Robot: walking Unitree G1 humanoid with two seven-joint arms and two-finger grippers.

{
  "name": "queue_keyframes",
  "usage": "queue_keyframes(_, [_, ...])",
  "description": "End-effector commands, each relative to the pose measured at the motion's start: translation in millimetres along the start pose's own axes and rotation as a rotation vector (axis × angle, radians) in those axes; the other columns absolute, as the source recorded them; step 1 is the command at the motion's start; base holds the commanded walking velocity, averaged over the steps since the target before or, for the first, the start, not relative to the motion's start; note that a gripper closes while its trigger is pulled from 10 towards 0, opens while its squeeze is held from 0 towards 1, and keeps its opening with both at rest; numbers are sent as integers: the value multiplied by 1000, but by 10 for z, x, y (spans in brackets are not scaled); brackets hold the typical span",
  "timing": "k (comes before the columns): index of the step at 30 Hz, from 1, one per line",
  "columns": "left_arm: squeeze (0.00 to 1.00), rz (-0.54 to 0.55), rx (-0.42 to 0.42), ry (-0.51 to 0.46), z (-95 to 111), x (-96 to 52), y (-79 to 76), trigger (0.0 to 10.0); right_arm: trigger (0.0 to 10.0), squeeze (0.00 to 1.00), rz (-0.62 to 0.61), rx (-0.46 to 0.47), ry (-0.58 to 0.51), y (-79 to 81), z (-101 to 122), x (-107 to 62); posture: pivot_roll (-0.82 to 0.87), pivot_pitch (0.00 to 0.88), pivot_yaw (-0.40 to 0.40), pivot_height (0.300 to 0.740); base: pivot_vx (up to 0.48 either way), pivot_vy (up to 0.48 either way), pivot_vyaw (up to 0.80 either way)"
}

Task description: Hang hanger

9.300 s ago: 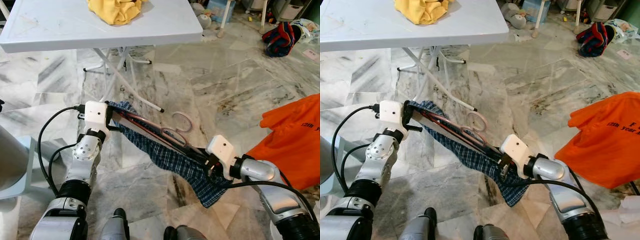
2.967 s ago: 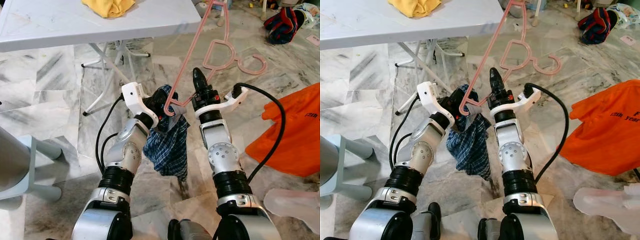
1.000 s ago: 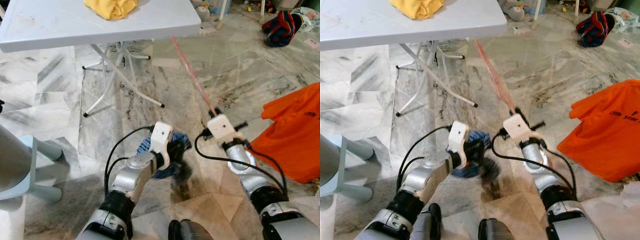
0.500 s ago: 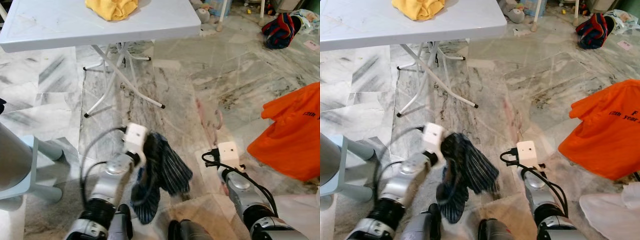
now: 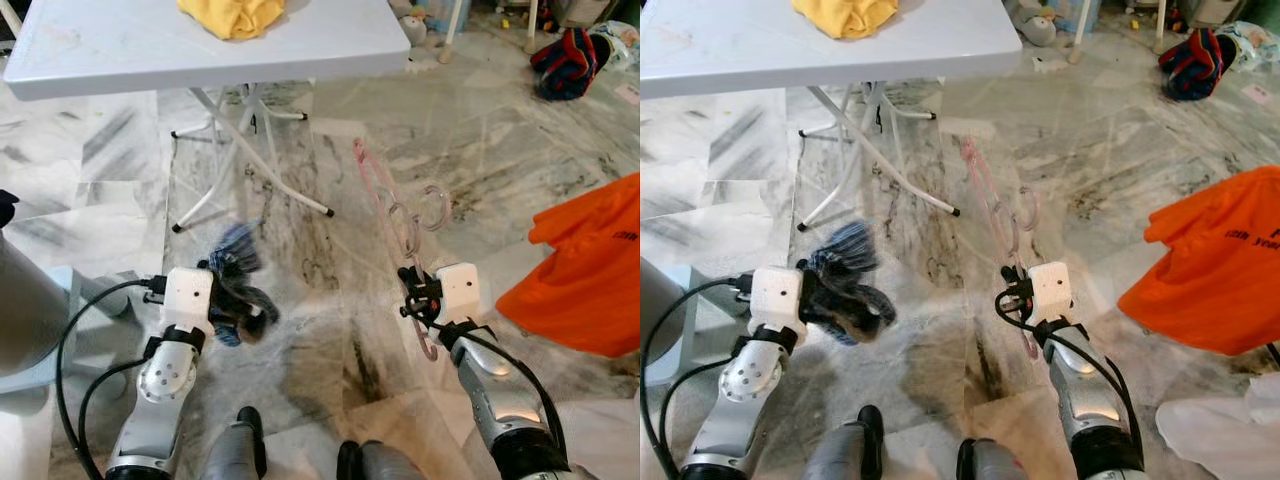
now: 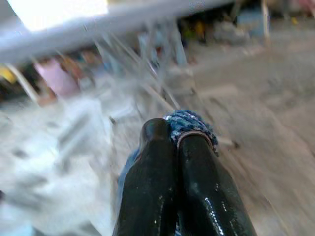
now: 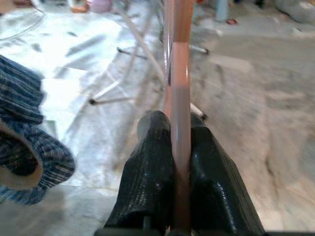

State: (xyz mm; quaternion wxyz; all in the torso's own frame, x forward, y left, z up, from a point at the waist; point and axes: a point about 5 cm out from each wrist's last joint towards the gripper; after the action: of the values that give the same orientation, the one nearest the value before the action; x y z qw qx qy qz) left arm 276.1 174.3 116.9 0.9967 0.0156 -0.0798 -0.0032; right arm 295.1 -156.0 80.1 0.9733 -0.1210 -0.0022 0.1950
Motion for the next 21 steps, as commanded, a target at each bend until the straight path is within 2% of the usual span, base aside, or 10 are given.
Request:
queue_keyframes(1, [0, 28, 8, -30, 62, -20, 19, 10000, 10000, 0, -7, 20, -17, 12, 50, -19, 114, 230, -102, 740, 0, 0, 0])
queue_keyframes(5, [0, 62, -14, -46, 105, -11, 35, 10000, 10000, 0, -45, 76, -36, 69, 81, -16, 123, 222, -108, 740, 0, 0, 0])
queue_keyframes(10, [0, 58, -16, -53, 127, -64, 22, 10000, 10000, 0, -121, 53, -89, 63, 213, -43, 133, 235, -116, 740, 0, 0, 0])
queue_keyframes(11, [0, 82, -46, -53, 166, -75, 47, 10000, 10000, 0, -148, 42, -98, 21, 268, -57, 138, 250, -114, 740, 281, 0, 0])
queue_keyframes(14, [0, 86, -55, -57, 204, -88, 51, 10000, 10000, 0, -148, 32, -117, 10, 328, -62, 138, 253, -109, 740, 301, 0, 0])
queue_keyframes(21, [0, 81, -44, -64, 245, -79, 63, 10000, 10000, 0, -104, 31, -135, 84, 372, -45, 144, 252, -104, 740, 348, 0, 0])
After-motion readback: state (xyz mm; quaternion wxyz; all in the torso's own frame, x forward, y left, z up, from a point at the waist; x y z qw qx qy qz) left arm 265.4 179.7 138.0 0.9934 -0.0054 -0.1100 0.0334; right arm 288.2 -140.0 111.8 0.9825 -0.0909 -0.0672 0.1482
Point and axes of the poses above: a point about 5 cm out from each wrist's last joint towards the gripper, its own x axis pointing out of the wrist towards the gripper, its own z axis along the axis of the wrist's last joint, y = z × x, and after that the axes turned 14 degrees about -x, right-handed
